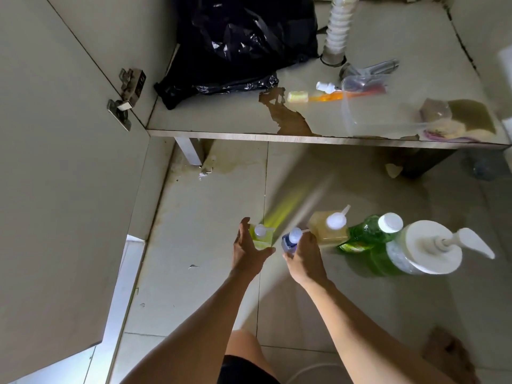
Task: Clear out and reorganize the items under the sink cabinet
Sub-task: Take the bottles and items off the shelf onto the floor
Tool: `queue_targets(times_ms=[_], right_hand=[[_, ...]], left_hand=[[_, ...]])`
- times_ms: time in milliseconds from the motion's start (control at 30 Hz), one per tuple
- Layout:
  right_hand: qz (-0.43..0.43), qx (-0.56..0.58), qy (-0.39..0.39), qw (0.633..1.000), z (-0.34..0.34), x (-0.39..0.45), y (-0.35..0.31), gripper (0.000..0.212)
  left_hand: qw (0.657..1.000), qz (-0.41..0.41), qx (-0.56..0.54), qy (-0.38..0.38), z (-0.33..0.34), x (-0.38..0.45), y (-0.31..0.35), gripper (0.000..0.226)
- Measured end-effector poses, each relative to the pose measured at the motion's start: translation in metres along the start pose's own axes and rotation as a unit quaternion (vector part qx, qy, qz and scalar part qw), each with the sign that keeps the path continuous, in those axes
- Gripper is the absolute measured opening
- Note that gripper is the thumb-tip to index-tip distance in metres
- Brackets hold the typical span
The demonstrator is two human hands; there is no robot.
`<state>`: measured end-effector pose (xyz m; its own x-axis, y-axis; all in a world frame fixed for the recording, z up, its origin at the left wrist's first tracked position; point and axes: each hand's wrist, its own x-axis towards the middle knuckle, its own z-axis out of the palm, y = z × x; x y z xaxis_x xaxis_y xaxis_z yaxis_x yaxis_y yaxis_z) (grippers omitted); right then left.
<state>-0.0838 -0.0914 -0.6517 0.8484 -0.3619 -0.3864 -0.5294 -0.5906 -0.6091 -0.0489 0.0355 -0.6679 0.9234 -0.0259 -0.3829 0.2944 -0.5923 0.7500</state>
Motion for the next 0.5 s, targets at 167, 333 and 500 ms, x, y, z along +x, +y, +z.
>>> queue_targets(times_ms=[167,333,500], right_hand=[[0.047,-0.122,-0.123,0.984,-0.029,-0.021,-0.009,0.029],[0.028,-0.112,-0.140,0.983,-0.072,-0.029,-0.035,0.033],[-0.030,-0.098,-0.124,0.987,-0.130,-0.020,-0.071,0.018]], left_hand=[[0.979,-0.030,0.183,-0.083,-0.031,0.001,0.010,0.096],[0.973,-0.036,0.222,-0.059,-0.077,0.006,0.039,0.083],[0.969,0.027,0.245,-0.015,-0.107,0.005,0.079,0.074]])
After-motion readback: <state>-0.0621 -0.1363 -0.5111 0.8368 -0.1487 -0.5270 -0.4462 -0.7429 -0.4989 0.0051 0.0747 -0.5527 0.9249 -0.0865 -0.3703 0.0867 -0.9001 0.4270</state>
